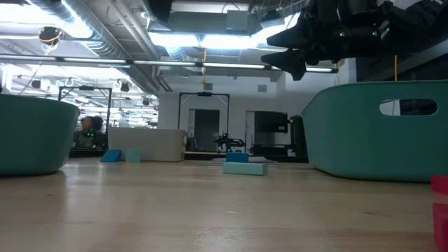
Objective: Sort & place blocks by color
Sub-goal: Put the red block into the gray bin
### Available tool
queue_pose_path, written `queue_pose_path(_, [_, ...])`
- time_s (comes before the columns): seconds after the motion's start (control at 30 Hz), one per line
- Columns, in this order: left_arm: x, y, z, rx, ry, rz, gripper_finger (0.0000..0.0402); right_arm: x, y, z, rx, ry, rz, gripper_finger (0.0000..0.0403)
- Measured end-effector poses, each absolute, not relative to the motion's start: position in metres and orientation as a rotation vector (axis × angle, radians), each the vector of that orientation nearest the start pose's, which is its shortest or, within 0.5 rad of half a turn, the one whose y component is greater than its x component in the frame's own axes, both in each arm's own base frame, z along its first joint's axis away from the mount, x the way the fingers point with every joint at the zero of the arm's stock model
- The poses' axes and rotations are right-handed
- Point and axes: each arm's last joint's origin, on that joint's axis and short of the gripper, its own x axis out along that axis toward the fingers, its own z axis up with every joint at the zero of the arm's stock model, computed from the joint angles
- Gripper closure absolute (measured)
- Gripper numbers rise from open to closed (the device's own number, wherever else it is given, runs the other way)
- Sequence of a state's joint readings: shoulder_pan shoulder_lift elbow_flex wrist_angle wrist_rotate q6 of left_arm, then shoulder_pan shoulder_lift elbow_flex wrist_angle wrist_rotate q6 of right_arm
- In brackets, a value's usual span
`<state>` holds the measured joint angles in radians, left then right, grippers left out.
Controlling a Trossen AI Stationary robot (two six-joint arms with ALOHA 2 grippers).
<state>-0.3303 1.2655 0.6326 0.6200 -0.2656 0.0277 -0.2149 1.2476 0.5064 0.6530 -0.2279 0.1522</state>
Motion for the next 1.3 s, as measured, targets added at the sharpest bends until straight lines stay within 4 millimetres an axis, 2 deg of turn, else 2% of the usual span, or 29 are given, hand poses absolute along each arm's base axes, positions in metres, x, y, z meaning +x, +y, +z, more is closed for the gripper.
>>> queue_pose_path(0.17, [0.247, -0.056, 0.250, 0.036, -0.086, -0.091, 0.0277, 0.249, -0.048, 0.225, 0.162, 0.081, 0.007, 0.0126])
queue_pose_path(0.43, [0.250, -0.015, 0.249, 0.030, -0.131, -0.130, 0.0277, 0.249, -0.048, 0.225, 0.162, 0.080, 0.007, 0.0126])
queue_pose_path(0.73, [0.249, 0.022, 0.254, 0.026, -0.189, 0.002, 0.0277, 0.249, -0.048, 0.227, 0.121, 0.062, 0.010, 0.0126])
queue_pose_path(0.87, [0.248, 0.029, 0.254, 0.004, -0.187, 0.026, 0.0277, 0.249, -0.048, 0.228, 0.110, 0.046, 0.011, 0.0126])
queue_pose_path(1.3, [0.248, 0.029, 0.254, 0.003, -0.184, 0.037, 0.0277, 0.249, -0.048, 0.228, 0.107, 0.046, 0.011, 0.0126])
